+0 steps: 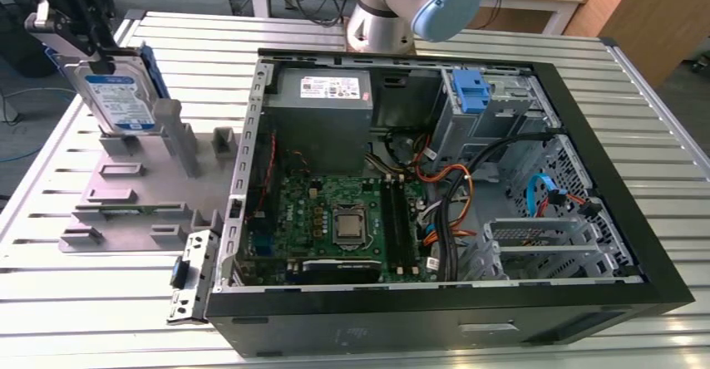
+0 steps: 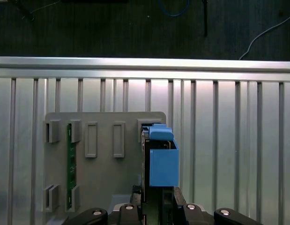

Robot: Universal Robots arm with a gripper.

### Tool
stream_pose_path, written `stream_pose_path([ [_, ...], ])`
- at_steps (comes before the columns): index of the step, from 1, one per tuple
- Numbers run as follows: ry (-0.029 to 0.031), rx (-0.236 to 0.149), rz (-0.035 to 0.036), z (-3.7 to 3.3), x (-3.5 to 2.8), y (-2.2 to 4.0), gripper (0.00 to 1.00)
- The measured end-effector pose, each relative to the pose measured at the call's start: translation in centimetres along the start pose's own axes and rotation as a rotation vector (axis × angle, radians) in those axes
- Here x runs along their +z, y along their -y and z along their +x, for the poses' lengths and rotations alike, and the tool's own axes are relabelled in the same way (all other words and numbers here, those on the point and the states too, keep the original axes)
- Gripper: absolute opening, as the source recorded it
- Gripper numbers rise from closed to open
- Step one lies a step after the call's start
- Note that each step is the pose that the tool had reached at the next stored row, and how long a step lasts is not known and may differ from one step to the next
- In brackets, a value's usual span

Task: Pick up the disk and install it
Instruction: 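Pick up the disk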

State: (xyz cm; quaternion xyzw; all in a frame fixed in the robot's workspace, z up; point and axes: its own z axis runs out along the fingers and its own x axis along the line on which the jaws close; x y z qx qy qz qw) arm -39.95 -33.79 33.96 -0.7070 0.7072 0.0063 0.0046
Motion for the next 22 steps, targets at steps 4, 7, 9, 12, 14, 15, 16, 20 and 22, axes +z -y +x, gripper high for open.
stream_pose_path([
  [4, 0.0002, 0.000, 0.0004, -0.01, -0.42, 0.00, 0.35],
  [7, 0.0003, 0.000, 0.0003, -0.01, -0.84, 0.00, 0.35],
  [9, 0.0002, 0.000, 0.0005, -0.02, -1.08, 0.00, 0.35],
  [12, 0.0002, 0.000, 0.0004, -0.02, -1.52, 0.00, 0.35],
  [14, 0.0002, 0.000, 0.0005, -0.03, -1.78, 0.00, 0.35],
  [15, 0.0002, 0.000, 0.0005, -0.03, -1.82, 0.00, 0.35],
  [16, 0.0003, 0.000, 0.0007, -0.03, -1.81, 0.00, 0.35],
  [20, 0.0002, 0.000, 0.0004, -0.03, -1.90, 0.00, 0.35],
  [22, 0.0002, 0.000, 0.0004, -0.03, -1.91, 0.00, 0.35],
])
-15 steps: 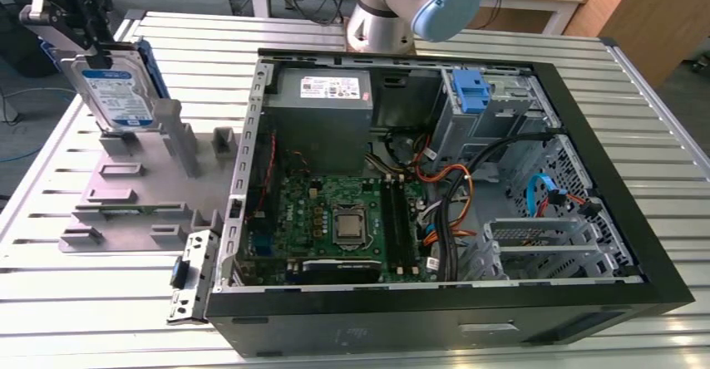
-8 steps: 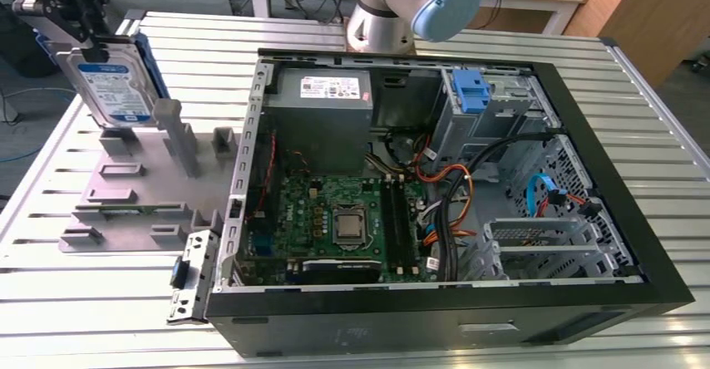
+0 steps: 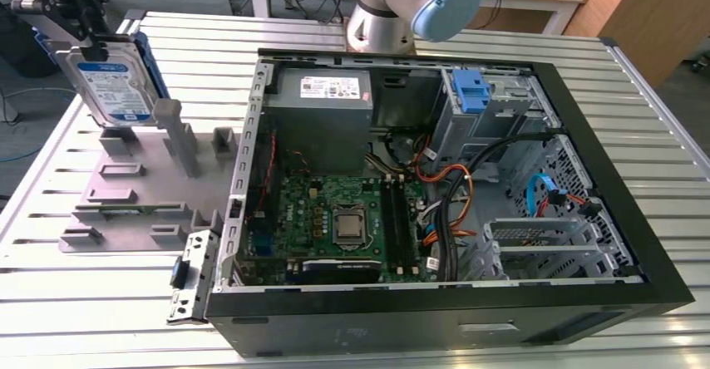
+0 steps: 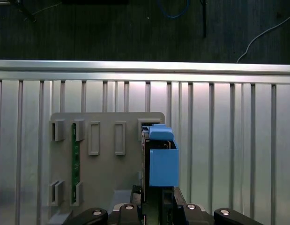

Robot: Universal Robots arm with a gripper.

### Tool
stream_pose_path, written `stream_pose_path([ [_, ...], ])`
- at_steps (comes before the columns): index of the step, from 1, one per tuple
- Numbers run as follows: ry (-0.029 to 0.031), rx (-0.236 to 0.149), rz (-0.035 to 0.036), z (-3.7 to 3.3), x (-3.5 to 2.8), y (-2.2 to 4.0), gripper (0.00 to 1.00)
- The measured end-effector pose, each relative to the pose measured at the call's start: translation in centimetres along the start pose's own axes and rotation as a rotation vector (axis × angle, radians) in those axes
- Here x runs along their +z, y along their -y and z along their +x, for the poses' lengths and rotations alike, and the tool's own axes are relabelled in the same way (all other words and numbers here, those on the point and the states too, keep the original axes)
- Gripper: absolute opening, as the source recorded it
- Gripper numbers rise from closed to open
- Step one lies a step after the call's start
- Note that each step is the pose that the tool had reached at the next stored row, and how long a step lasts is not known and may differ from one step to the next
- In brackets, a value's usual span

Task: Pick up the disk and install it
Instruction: 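Pick up the disk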

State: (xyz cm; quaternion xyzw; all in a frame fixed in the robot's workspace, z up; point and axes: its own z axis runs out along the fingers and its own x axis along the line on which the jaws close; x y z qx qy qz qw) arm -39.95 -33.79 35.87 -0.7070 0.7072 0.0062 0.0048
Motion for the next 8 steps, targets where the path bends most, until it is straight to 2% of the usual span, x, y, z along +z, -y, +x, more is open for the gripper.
stream_pose_path([
  [8, -0.0001, 0.000, -0.0002, -0.01, -0.31, 0.00, 0.35],
])
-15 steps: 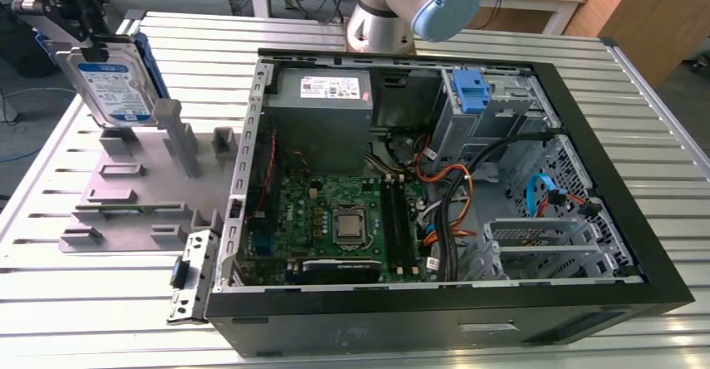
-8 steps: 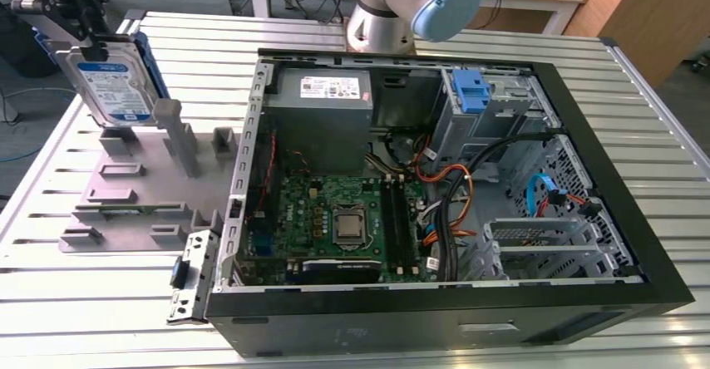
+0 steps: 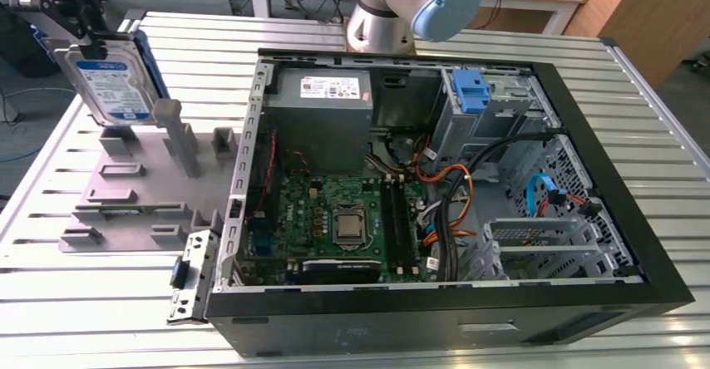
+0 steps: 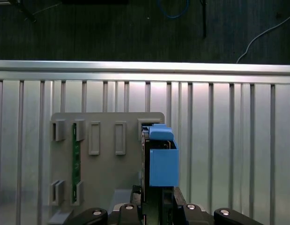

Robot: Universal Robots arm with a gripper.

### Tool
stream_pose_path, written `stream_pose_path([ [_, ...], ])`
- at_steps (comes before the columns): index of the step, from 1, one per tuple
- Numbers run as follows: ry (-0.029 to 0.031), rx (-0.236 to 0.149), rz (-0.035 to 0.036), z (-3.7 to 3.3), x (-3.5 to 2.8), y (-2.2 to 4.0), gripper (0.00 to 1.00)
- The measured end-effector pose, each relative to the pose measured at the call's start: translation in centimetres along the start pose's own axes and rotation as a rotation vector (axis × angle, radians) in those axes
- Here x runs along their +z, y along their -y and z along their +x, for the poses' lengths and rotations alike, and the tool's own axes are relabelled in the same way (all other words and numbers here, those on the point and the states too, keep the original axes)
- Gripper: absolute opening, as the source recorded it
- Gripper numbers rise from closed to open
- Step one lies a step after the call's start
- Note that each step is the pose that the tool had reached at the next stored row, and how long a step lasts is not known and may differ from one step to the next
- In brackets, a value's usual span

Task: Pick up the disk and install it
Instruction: 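Pick up the disk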

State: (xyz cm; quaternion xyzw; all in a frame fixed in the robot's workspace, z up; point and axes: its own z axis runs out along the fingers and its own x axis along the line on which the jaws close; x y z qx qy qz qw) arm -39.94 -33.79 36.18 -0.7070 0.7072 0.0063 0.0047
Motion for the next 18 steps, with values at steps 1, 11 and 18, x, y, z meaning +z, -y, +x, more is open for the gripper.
stream_pose_path([
  [1, 0.0001, 0.000, 0.0001, 0.00, -0.14, 0.00, 0.35],
  [11, 0.0001, 0.000, 0.0002, -0.03, -2.09, -0.01, 0.35],
  [18, 0.0001, 0.000, 0.0002, -0.06, -4.07, -0.01, 0.35],
])
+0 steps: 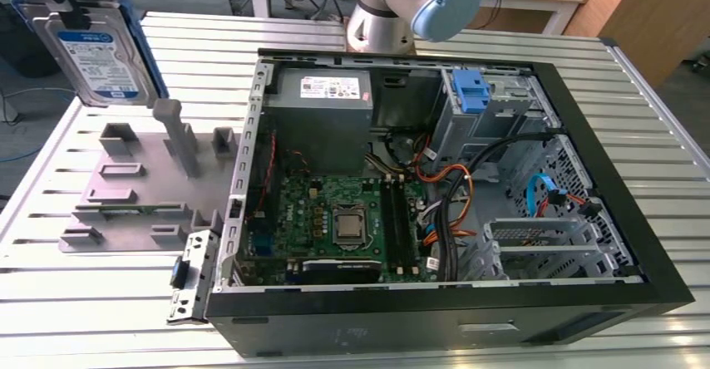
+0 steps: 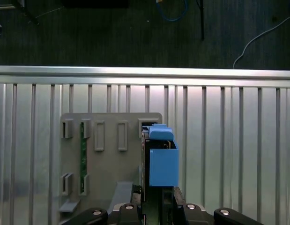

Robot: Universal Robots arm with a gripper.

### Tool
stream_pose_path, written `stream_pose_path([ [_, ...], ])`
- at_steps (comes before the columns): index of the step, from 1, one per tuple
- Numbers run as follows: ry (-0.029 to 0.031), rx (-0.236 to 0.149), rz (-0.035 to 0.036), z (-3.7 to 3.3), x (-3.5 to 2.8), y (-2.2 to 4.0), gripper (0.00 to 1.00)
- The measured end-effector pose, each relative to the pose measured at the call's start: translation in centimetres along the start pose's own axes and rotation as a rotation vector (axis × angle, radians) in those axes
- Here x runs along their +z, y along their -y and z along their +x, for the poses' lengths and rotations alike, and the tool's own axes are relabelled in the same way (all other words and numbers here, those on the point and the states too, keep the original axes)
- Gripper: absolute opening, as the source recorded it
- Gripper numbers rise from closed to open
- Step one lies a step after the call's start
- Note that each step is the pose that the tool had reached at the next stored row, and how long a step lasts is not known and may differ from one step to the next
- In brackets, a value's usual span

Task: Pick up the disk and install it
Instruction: 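Pick up the disk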

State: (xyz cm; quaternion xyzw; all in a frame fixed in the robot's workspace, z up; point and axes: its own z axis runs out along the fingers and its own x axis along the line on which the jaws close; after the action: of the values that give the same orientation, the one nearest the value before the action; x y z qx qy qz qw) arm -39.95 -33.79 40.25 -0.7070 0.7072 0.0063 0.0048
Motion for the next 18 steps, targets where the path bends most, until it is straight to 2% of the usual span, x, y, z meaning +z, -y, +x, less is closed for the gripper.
stream_pose_path([
  [10, -0.0001, 0.000, -0.0003, -0.01, -0.26, 0.00, 0.35],
  [18, 0.0000, 0.000, 0.0000, -0.02, -1.39, 0.00, 0.35],
])
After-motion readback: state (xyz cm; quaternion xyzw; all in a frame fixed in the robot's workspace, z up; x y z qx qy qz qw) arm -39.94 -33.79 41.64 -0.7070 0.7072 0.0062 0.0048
